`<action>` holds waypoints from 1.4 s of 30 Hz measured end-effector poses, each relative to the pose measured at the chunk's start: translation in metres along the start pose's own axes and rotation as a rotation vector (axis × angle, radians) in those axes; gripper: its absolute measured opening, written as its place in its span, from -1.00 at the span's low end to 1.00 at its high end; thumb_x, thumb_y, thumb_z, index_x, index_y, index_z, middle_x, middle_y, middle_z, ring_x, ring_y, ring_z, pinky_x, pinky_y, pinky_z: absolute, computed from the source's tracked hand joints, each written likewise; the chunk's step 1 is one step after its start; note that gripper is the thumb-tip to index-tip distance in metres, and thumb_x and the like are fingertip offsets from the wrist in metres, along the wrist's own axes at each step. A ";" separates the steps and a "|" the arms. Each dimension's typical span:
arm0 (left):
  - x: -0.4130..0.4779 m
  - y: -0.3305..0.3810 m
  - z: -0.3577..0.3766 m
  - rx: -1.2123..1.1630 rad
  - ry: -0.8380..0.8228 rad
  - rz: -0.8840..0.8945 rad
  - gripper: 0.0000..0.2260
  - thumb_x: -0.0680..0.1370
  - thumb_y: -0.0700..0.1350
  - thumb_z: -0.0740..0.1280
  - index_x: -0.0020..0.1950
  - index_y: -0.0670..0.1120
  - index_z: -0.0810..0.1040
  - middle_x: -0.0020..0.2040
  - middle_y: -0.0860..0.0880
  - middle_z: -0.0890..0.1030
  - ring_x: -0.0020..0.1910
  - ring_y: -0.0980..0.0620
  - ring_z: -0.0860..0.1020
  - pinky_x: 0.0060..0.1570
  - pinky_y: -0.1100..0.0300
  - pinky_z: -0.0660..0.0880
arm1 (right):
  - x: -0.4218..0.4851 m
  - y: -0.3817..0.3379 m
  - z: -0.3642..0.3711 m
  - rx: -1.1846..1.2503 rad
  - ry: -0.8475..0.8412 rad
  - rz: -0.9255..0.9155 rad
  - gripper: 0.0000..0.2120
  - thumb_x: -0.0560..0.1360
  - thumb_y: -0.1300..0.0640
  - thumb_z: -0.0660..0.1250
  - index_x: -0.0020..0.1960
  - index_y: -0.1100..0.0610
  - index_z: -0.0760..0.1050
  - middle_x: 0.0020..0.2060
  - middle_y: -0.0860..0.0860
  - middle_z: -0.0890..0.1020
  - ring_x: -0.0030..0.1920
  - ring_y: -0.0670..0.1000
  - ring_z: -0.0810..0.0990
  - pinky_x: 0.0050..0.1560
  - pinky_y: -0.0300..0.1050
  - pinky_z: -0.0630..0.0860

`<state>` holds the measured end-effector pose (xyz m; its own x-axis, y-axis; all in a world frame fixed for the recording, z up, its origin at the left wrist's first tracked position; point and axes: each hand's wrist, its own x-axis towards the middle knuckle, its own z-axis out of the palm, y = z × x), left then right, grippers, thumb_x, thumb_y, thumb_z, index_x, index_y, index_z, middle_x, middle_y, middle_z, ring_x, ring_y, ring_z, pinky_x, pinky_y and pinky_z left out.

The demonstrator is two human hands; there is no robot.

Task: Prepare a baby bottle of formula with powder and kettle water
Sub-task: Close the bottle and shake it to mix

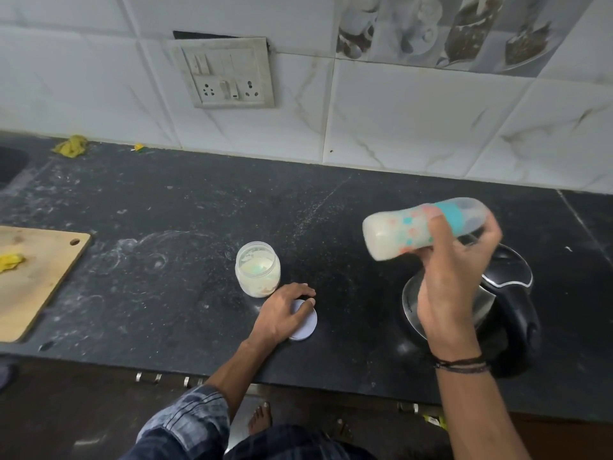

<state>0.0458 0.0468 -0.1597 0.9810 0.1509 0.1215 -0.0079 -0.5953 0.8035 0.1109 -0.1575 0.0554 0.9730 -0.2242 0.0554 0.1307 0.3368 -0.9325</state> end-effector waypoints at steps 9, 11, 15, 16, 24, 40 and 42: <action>0.000 -0.003 0.002 0.003 0.001 -0.013 -0.74 0.55 0.07 0.29 0.14 0.02 0.66 0.15 0.15 0.65 0.26 0.25 0.50 0.21 0.32 0.39 | 0.003 0.001 0.000 0.020 0.034 -0.013 -0.40 0.54 0.26 0.47 0.45 0.09 0.23 0.04 -0.10 0.67 -0.02 -0.05 0.72 -0.11 -0.01 0.62; 0.000 -0.003 0.002 0.006 0.004 -0.013 -0.75 0.55 0.07 0.30 0.14 0.02 0.66 0.15 0.16 0.65 0.26 0.26 0.49 0.21 0.37 0.37 | 0.003 0.002 -0.001 -0.067 -0.079 0.024 -0.41 0.52 0.27 0.48 0.43 0.08 0.28 -0.02 -0.12 0.69 -0.03 -0.05 0.72 -0.18 -0.07 0.63; 0.000 -0.002 0.001 0.010 0.003 -0.002 -0.76 0.55 0.04 0.30 0.13 0.01 0.66 0.13 0.16 0.66 0.25 0.29 0.49 0.18 0.44 0.33 | -0.001 0.000 -0.003 -0.055 -0.057 0.000 -0.41 0.49 0.33 0.50 0.40 0.05 0.33 0.11 0.02 0.64 0.00 -0.02 0.72 -0.08 -0.10 0.64; 0.000 -0.001 0.001 0.008 0.006 -0.006 -0.76 0.55 0.04 0.30 0.12 0.01 0.66 0.13 0.16 0.66 0.25 0.29 0.49 0.18 0.42 0.34 | 0.000 0.000 -0.004 -0.006 -0.003 -0.022 -0.40 0.51 0.30 0.49 0.43 0.07 0.29 0.14 0.04 0.62 0.02 -0.02 0.72 -0.06 -0.05 0.65; -0.001 -0.002 0.001 0.005 0.008 -0.005 -0.76 0.55 0.05 0.31 0.13 0.01 0.66 0.14 0.17 0.66 0.25 0.30 0.49 0.21 0.34 0.38 | 0.002 0.000 -0.002 0.018 0.025 -0.018 -0.41 0.52 0.27 0.49 0.43 0.09 0.27 0.13 0.02 0.67 0.02 0.00 0.73 -0.11 -0.02 0.63; -0.001 -0.004 0.002 0.015 -0.008 -0.027 -0.78 0.57 0.06 0.31 0.15 0.07 0.65 0.17 0.19 0.63 0.25 0.29 0.48 0.18 0.32 0.37 | -0.001 0.006 -0.003 -0.009 0.008 0.016 -0.40 0.51 0.28 0.50 0.44 0.10 0.30 -0.03 -0.07 0.72 -0.01 0.00 0.73 -0.15 -0.04 0.63; -0.001 -0.002 0.002 0.021 -0.004 -0.032 -0.76 0.56 0.08 0.29 0.15 0.08 0.65 0.18 0.19 0.63 0.26 0.28 0.48 0.20 0.29 0.39 | 0.004 0.004 -0.004 0.023 0.061 -0.018 -0.39 0.53 0.24 0.48 0.47 0.12 0.25 0.01 -0.08 0.70 0.01 -0.01 0.73 -0.15 -0.01 0.63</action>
<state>0.0456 0.0466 -0.1626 0.9814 0.1672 0.0938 0.0275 -0.6068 0.7944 0.1143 -0.1608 0.0508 0.9572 -0.2852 0.0499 0.1532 0.3526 -0.9232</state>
